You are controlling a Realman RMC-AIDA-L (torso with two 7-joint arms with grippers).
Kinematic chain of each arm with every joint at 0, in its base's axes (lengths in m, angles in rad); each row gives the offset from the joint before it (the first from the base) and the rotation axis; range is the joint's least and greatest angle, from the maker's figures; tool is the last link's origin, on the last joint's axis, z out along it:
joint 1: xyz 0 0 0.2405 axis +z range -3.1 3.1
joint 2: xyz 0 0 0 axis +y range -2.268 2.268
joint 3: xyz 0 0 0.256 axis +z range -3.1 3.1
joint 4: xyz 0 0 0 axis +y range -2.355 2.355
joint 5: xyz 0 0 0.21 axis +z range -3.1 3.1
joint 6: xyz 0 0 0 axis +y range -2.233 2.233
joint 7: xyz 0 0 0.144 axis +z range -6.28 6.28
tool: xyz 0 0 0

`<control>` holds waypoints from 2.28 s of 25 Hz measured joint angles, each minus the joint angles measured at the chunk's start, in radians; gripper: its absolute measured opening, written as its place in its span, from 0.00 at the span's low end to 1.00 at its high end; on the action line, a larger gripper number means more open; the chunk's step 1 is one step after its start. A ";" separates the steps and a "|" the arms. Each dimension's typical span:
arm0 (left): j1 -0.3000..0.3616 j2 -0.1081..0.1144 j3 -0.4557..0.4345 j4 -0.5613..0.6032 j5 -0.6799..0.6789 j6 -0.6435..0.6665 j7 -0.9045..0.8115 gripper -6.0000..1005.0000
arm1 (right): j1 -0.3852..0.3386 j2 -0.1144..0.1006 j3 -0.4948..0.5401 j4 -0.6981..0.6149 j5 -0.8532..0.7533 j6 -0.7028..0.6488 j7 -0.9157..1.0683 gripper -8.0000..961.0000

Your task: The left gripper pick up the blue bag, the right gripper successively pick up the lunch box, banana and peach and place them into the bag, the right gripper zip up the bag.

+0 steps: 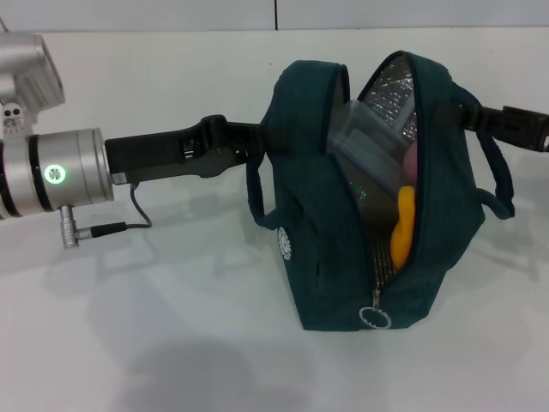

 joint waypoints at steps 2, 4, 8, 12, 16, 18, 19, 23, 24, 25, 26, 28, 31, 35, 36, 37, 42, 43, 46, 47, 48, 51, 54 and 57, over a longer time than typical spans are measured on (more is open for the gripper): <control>0.001 0.000 0.000 0.000 0.001 0.008 -0.001 0.05 | -0.006 0.000 0.000 0.000 -0.001 -0.011 -0.005 0.14; 0.002 0.001 0.000 0.000 0.001 0.014 -0.001 0.05 | -0.015 0.002 0.001 -0.006 -0.001 -0.020 -0.010 0.18; 0.003 0.002 0.000 0.000 0.003 0.016 0.001 0.05 | -0.042 0.010 0.009 -0.024 0.006 -0.034 -0.033 0.26; 0.003 0.002 0.000 0.000 0.005 0.018 0.001 0.05 | -0.068 0.011 0.021 -0.026 0.011 -0.042 -0.064 0.37; 0.003 0.002 0.001 0.000 0.005 0.021 0.001 0.05 | -0.105 0.020 0.065 -0.026 0.013 -0.063 -0.117 0.42; 0.006 0.002 0.005 0.000 0.006 0.021 0.001 0.05 | -0.127 0.024 0.089 -0.025 0.023 -0.088 -0.155 0.43; 0.007 0.002 0.008 0.000 0.006 0.021 0.001 0.05 | -0.136 0.025 0.098 -0.024 0.029 -0.098 -0.174 0.43; 0.012 0.003 0.011 0.000 0.006 0.022 -0.002 0.05 | -0.193 0.039 0.153 -0.018 0.050 -0.174 -0.345 0.45; 0.012 0.003 0.011 0.000 0.006 0.022 -0.002 0.05 | -0.206 0.040 0.166 -0.011 0.051 -0.197 -0.393 0.47; 0.012 0.003 0.012 0.000 0.006 0.022 -0.002 0.05 | -0.219 0.041 0.183 0.000 0.053 -0.226 -0.449 0.49; 0.013 0.003 0.012 0.000 0.006 0.022 -0.002 0.05 | -0.228 0.041 0.193 0.015 0.053 -0.250 -0.493 0.51; 0.015 0.004 0.012 0.000 0.007 0.022 -0.002 0.05 | -0.247 0.040 0.203 0.044 0.050 -0.297 -0.588 0.56; 0.016 0.003 0.014 -0.001 0.007 0.022 0.000 0.05 | -0.276 0.039 0.180 0.089 0.020 -0.338 -0.732 0.63; 0.016 0.003 0.024 -0.002 0.007 0.023 0.000 0.05 | -0.296 0.038 0.172 0.199 -0.088 -0.371 -0.966 0.73; 0.016 0.003 0.024 -0.003 0.007 0.023 0.001 0.05 | -0.299 0.038 0.172 0.227 -0.120 -0.369 -1.015 0.75; 0.017 0.003 0.025 -0.005 0.007 0.023 0.001 0.05 | -0.302 0.038 0.172 0.252 -0.151 -0.362 -1.055 0.78; 0.017 0.002 0.025 -0.011 0.008 0.026 0.004 0.05 | -0.310 0.040 0.175 0.376 -0.246 -0.247 -1.201 0.88; 0.017 0.002 0.025 -0.011 0.008 0.027 0.004 0.05 | -0.310 0.040 0.173 0.391 -0.247 -0.213 -1.207 0.90; 0.017 -0.001 0.025 -0.011 0.008 0.032 0.004 0.05 | -0.304 0.041 0.145 0.405 -0.250 -0.139 -1.205 0.92; 0.017 -0.002 0.025 -0.011 0.008 0.033 0.004 0.05 | -0.299 0.042 0.134 0.410 -0.251 -0.123 -1.205 0.92; 0.017 -0.002 0.025 -0.011 0.008 0.035 0.004 0.05 | -0.293 0.043 0.124 0.417 -0.251 -0.102 -1.205 0.92; 0.017 -0.003 0.025 -0.014 0.007 0.042 0.005 0.05 | -0.275 0.045 0.109 0.435 -0.251 -0.065 -1.204 0.92; 0.019 -0.003 0.025 -0.022 0.004 0.046 0.009 0.05 | -0.261 0.048 0.093 0.441 -0.252 -0.017 -1.202 0.92; 0.019 -0.003 0.025 -0.025 0.002 0.046 0.015 0.05 | -0.254 0.048 0.088 0.443 -0.252 0.006 -1.201 0.92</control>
